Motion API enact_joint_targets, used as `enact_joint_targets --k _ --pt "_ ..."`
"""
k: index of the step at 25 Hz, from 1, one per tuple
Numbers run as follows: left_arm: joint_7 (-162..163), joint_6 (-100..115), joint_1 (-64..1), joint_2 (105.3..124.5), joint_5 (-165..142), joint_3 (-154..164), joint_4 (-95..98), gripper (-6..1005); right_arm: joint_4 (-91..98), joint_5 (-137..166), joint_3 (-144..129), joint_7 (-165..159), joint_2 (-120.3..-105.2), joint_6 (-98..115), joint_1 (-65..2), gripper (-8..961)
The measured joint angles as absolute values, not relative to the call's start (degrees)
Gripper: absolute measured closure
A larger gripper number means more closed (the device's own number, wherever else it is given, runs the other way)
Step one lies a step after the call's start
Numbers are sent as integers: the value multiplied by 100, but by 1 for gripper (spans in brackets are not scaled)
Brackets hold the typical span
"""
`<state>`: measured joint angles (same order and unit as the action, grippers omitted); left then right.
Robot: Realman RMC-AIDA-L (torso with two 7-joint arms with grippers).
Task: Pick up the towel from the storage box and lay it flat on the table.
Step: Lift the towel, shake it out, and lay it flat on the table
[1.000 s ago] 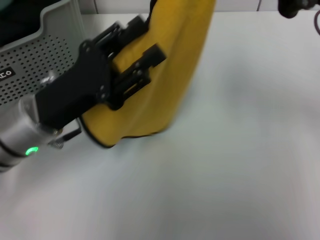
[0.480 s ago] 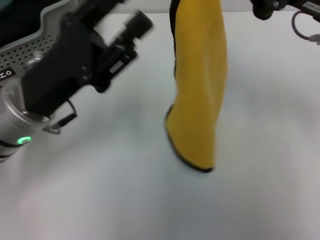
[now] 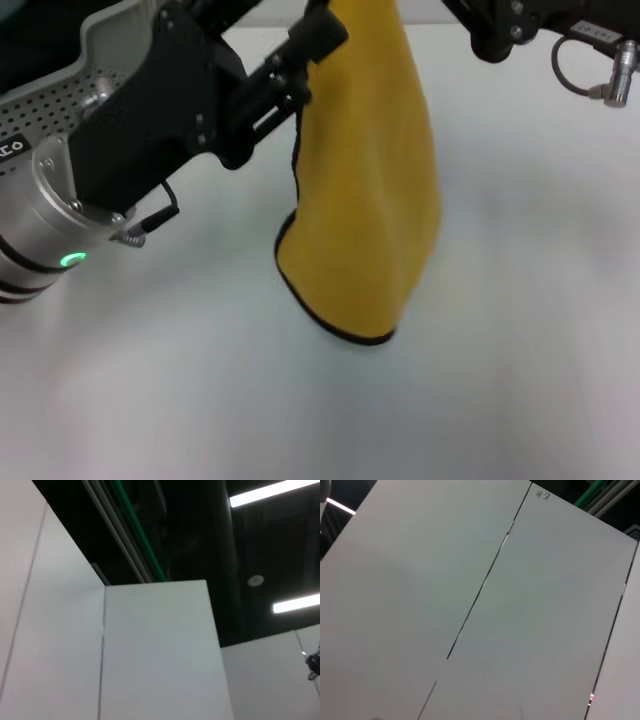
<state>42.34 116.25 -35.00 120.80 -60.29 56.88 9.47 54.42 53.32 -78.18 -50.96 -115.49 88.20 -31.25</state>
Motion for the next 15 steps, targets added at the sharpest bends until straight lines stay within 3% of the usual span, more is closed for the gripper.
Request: enact_joint_targets --k 15 --pt "4227 11140 -3460 12076 -5991 6730 937 421 5816 5357 -7700 -5133 -11557 8403 -3353 940"
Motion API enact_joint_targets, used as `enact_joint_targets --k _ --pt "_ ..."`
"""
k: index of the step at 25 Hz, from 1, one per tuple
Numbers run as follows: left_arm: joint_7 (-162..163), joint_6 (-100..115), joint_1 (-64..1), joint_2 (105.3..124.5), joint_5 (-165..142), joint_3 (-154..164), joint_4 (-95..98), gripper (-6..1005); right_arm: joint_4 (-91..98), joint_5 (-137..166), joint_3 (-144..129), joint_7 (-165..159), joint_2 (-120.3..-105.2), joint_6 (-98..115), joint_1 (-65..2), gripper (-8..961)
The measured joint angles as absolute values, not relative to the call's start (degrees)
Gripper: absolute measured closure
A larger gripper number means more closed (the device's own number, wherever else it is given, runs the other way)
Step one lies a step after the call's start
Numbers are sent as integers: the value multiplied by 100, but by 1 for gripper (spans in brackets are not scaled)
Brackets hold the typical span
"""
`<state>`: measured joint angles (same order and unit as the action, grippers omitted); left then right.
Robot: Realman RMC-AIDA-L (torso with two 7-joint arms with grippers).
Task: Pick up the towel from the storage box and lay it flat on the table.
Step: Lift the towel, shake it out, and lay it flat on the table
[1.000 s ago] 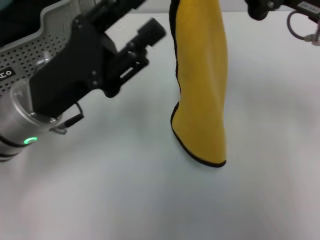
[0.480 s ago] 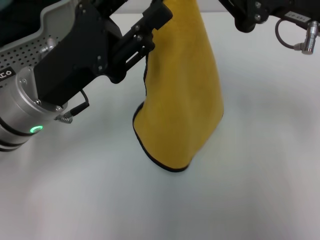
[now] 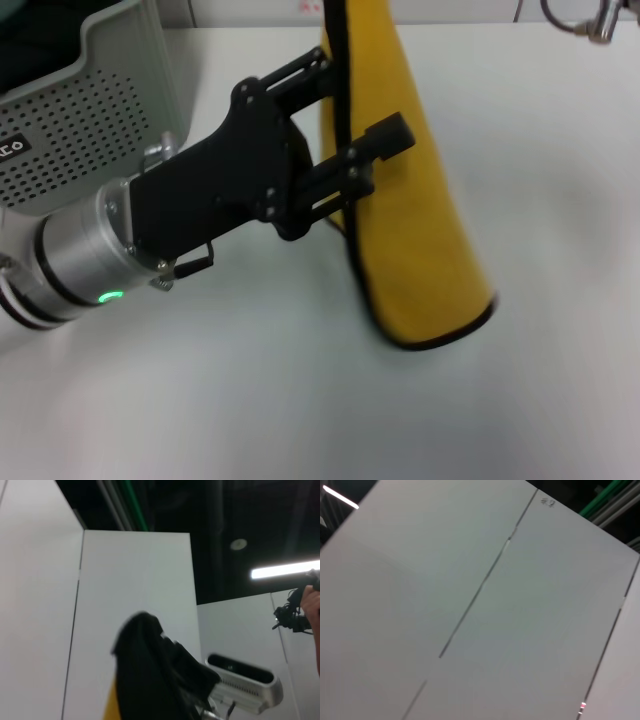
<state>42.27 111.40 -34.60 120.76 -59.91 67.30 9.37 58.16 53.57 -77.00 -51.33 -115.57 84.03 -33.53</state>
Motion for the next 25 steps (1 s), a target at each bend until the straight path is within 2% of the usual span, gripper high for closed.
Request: enact_joint_targets --k 7,25 --pt "4227 10878 -3114 12076 -6046 6745 926 420 6091 5357 -7597 -5140 -11545 8231 -3301 939" --pt "3930 10138 -3036 12076 -5988 6821 379 427 6529 5314 -7523 -5150 -11565 7738 -3423 938"
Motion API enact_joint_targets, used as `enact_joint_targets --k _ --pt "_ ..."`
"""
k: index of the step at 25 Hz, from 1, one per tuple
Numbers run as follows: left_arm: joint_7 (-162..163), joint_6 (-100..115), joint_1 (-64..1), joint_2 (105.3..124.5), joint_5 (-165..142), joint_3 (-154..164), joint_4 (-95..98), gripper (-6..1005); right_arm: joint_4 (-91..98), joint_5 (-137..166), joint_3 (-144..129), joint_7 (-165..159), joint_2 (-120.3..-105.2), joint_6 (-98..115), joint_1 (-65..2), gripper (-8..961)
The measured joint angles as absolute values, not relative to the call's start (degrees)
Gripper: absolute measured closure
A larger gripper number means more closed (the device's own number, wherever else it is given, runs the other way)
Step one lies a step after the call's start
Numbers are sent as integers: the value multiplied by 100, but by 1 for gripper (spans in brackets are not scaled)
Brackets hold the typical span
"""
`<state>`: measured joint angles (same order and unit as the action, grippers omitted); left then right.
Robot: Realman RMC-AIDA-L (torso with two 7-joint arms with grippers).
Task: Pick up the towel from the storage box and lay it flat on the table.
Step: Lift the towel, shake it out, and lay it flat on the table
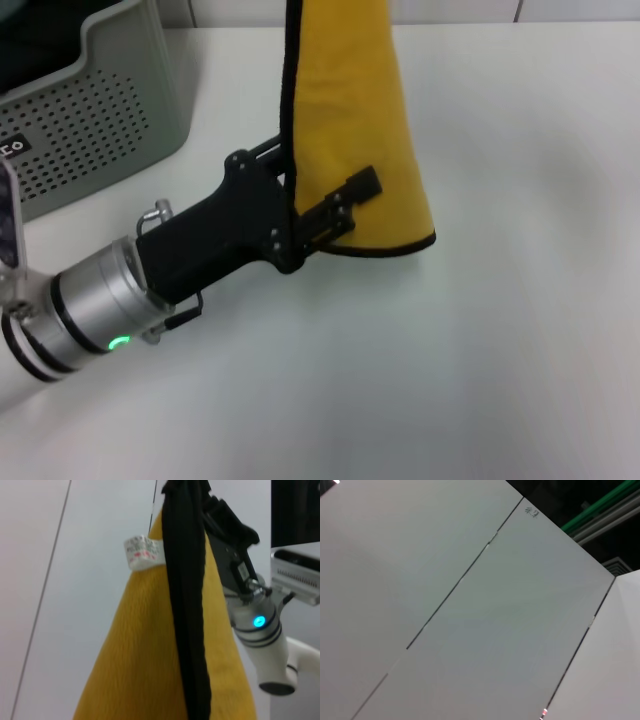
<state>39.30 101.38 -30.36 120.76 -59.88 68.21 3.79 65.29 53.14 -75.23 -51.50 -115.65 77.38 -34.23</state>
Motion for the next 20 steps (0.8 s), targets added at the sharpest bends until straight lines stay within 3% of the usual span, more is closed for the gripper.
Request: enact_joint_targets --k 20 --pt "3797 10142 -2795 12067 -6127 6820 389 438 6573 5375 -7091 -5160 -11531 7649 -3365 937"
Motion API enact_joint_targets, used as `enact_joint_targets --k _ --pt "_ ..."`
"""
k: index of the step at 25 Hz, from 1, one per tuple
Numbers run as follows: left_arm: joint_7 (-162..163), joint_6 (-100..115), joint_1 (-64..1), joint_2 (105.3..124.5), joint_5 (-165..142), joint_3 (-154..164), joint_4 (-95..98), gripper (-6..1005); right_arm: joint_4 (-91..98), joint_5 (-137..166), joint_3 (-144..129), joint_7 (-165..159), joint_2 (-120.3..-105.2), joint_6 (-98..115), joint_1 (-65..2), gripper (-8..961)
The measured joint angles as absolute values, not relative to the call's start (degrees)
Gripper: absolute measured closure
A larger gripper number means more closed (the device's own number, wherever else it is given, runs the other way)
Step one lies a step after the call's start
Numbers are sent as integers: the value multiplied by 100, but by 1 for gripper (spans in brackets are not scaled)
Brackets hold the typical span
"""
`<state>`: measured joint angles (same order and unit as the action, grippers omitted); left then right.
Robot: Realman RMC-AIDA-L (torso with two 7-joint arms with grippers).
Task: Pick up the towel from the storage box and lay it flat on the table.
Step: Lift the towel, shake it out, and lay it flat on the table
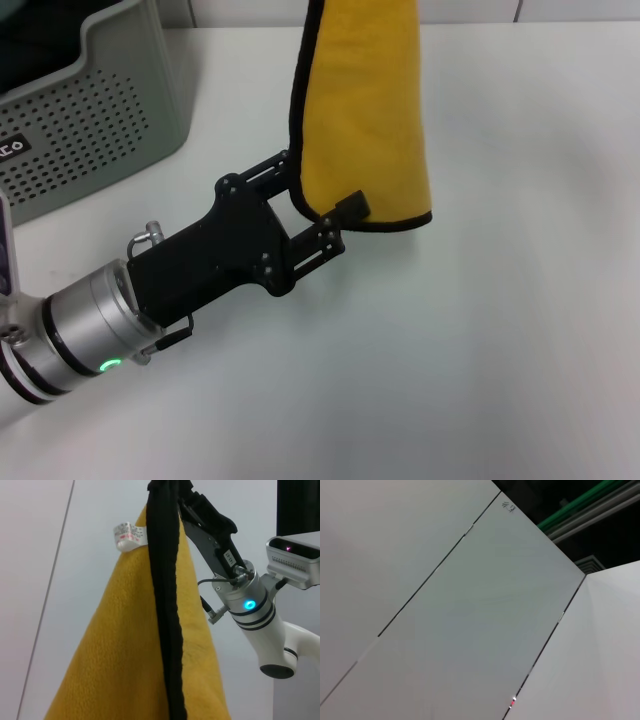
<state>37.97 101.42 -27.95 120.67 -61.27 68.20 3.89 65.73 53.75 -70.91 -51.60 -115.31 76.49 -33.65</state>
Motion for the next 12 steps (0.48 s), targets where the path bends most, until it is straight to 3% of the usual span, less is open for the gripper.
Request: enact_joint_targets --k 12 --pt "3796 10142 -2795 12067 -6127 6820 378 438 6581 5379 -7049 -5165 -11521 7649 -3296 936"
